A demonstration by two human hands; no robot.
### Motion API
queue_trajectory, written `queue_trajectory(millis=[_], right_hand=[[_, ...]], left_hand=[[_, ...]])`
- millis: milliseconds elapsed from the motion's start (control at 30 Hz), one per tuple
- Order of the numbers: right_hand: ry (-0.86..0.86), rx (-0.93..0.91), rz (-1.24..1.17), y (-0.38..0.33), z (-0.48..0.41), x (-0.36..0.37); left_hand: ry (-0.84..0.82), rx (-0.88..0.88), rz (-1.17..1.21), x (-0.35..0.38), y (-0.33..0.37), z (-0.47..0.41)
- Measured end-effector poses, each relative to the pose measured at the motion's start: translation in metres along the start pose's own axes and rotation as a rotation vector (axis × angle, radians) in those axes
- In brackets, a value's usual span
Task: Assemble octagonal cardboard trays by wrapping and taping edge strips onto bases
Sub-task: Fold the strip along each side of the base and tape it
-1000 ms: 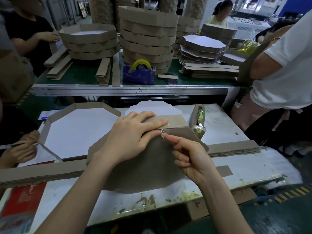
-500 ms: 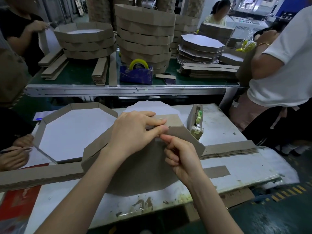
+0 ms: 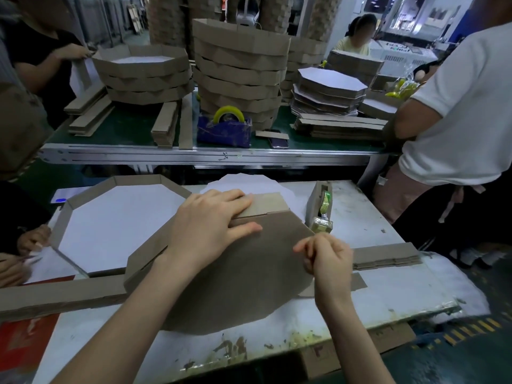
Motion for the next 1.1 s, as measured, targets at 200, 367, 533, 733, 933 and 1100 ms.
queue_trajectory(millis=[200,367,533,733,933,1100], right_hand=[[0.026,-0.376,0.185,-0.036,-0.052,0.006],[-0.484,-0.141,0.459,-0.024,-0.072,0.024],[-0.629,-0.167,0.470,-0.028,-0.067,0.038],[-0.793,-0.128,0.472,-0.032,-0.063,0.047],[-0.824,-0.153,0.675,-0.048,-0.075,0.029],[-0.762,-0.229,0.488,-0.081,-0.074,0.025]], left_hand=[[0.018,0.101,-0.172,0.003,0.009,0.005],[-0.122,0.096,-0.243,0.004,-0.003,0.008],[-0.054,0.042,-0.141,-0.003,0.004,-0.005],[-0.112,0.122,-0.133,0.011,0.032,-0.020],[0.006,0.105,0.042,-0.016,0.009,0.000],[0.046,-0.034,0.272,-0.014,-0.019,0.019]])
Point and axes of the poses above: each hand's wrist, its own z-axis away from the middle knuckle, its own x-axis out of the palm, y = z × x, the point moved 4 cm from there along -z, towards the middle knuckle, and after that the axes turned 5 degrees about y, right-handed, at the moved point
